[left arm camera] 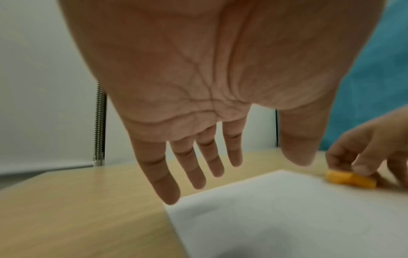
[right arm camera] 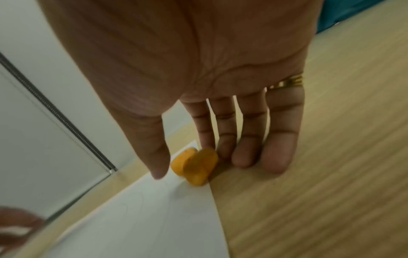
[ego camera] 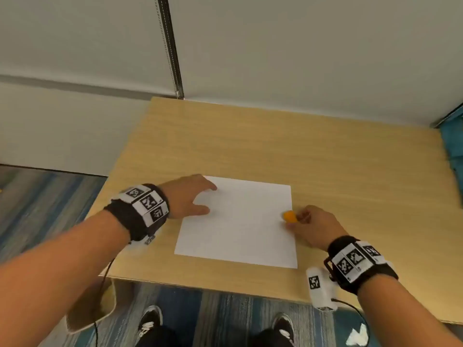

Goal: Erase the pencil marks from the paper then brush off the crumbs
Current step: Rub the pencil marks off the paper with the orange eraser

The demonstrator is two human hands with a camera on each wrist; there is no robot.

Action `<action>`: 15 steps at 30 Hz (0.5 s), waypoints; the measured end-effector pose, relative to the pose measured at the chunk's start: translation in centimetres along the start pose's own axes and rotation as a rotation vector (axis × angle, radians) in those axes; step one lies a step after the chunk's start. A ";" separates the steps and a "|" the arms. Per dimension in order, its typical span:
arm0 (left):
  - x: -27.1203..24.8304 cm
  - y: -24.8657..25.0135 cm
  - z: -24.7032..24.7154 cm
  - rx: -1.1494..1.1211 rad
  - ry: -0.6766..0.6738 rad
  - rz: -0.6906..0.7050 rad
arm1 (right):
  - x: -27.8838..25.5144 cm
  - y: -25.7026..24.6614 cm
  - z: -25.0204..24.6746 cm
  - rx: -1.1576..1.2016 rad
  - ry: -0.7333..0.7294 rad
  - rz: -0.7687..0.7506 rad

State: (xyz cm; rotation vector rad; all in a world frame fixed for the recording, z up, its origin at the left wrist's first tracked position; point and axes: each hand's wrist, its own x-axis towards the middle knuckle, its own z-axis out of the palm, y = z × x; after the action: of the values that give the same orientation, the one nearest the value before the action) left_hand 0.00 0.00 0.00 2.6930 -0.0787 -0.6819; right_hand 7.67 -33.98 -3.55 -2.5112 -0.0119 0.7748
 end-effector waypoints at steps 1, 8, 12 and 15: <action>1.2 -0.4 0.1 0.050 -0.009 -0.002 | 0.2 -0.1 0.3 -0.077 0.004 -0.021; 2.9 -4.3 2.5 0.400 -0.124 -0.035 | 1.0 -0.5 0.6 -0.136 -0.158 -0.046; 0.7 -3.3 3.6 0.512 -0.091 0.000 | 1.0 -0.9 0.9 -0.195 -0.154 -0.055; -1.3 -2.5 5.1 0.526 -0.089 0.014 | -0.2 -1.4 0.5 -0.149 -0.067 -0.123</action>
State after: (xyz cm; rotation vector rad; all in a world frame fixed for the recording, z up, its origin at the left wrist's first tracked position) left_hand -3.61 0.86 -4.45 3.1503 -0.3435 -0.8778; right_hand 7.40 -32.51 -3.15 -2.5936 -0.2538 0.8339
